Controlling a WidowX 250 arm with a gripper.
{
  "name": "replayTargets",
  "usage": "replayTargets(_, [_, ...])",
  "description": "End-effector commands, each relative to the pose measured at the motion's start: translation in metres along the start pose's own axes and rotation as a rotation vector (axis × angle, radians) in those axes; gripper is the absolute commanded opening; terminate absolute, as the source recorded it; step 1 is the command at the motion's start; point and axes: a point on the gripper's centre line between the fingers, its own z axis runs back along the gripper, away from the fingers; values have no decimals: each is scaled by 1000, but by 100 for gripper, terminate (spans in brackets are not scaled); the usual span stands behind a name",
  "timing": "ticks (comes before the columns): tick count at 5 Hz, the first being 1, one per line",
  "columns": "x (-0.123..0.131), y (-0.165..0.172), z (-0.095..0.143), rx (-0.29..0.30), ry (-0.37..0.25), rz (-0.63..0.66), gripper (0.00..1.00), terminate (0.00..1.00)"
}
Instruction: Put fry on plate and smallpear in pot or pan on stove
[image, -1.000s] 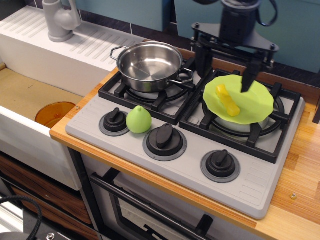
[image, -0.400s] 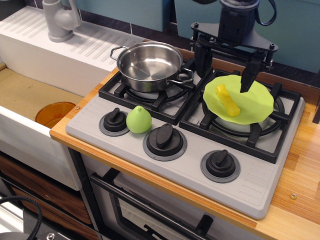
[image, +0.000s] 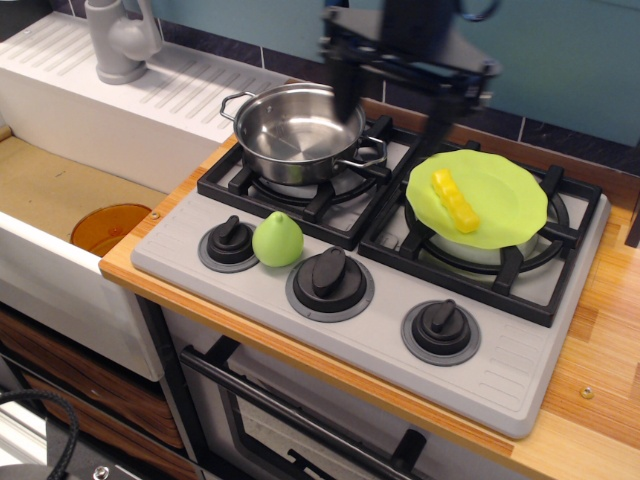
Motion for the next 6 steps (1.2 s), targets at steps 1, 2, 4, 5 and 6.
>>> replayTargets(1, [-7, 28, 9, 36, -89, 11, 100, 0])
replayTargets(2, [-15, 35, 2, 42, -103, 21, 100, 0])
replayTargets(4, [-31, 40, -20, 33, -130, 40, 100, 0])
replayTargets(5, [-37, 38, -34, 25, -157, 45, 100, 0])
replayTargets(6, [-39, 38, -43, 21, -169, 48, 100, 0])
